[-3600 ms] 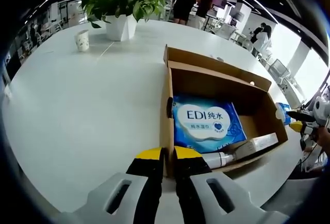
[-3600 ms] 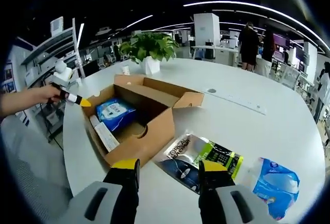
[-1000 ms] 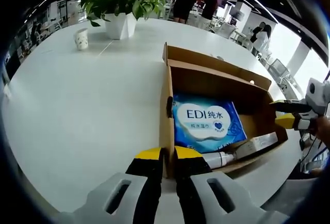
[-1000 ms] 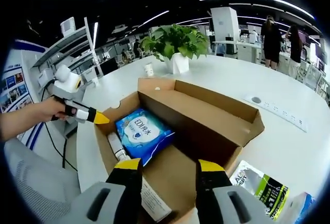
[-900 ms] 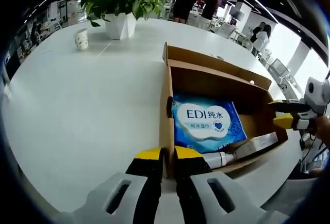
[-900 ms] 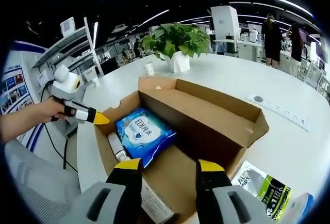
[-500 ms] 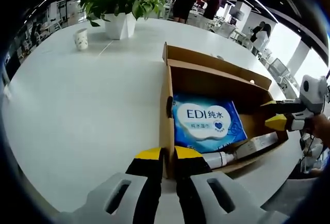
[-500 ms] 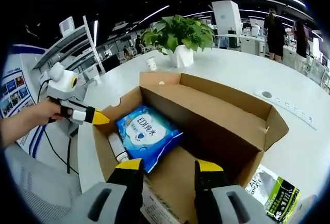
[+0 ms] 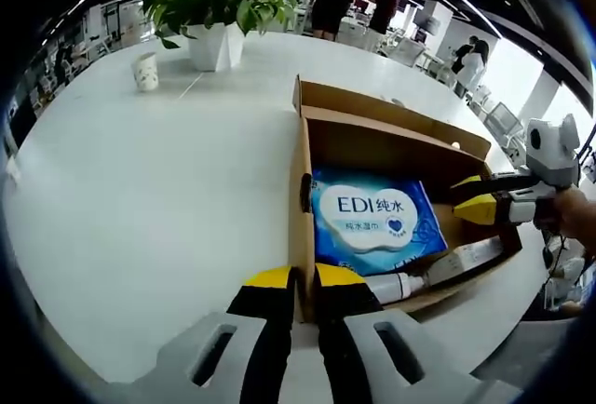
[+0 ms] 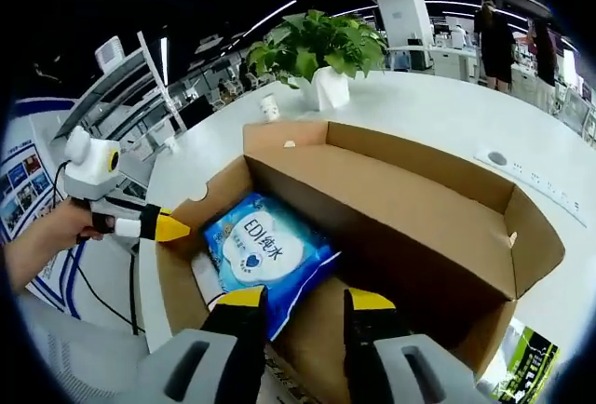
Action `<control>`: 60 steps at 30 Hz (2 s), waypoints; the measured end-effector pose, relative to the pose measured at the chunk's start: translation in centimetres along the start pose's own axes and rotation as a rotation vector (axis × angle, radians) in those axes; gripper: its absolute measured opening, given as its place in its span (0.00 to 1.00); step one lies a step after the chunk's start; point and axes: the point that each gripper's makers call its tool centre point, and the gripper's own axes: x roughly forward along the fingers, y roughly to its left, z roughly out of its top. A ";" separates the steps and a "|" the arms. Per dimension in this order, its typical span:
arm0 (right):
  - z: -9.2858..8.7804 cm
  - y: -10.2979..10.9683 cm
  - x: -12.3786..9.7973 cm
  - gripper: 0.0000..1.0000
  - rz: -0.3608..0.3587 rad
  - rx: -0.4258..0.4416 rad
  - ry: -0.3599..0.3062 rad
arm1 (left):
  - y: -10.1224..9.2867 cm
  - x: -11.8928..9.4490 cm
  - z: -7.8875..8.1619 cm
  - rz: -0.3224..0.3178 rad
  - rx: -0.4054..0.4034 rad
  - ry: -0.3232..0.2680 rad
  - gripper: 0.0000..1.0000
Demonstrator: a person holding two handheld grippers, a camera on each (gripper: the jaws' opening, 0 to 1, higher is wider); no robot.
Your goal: Operate the shoe box by opening the lid, removing the specified soft item, and placing it in the target area until the item is outside and the box remains undamaged.
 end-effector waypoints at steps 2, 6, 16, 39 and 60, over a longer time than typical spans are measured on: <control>-0.1 0.0 0.3 0.28 0.000 0.009 0.006 | 0.0 0.0 0.0 0.000 0.002 0.000 0.05; -0.4 0.0 0.8 0.26 -0.003 0.029 0.023 | 0.0 0.0 0.0 -0.003 0.003 0.003 0.06; -0.9 -0.6 2.3 0.23 -0.015 0.126 0.056 | 0.0 0.0 0.0 -0.001 0.006 0.005 0.06; -0.5 0.6 3.2 0.01 0.042 0.256 0.054 | 0.1 0.2 0.1 -0.002 0.004 0.001 0.05; 1.7 1.5 1.4 0.00 0.039 0.188 0.010 | 0.2 0.1 0.1 0.004 0.011 -0.003 0.05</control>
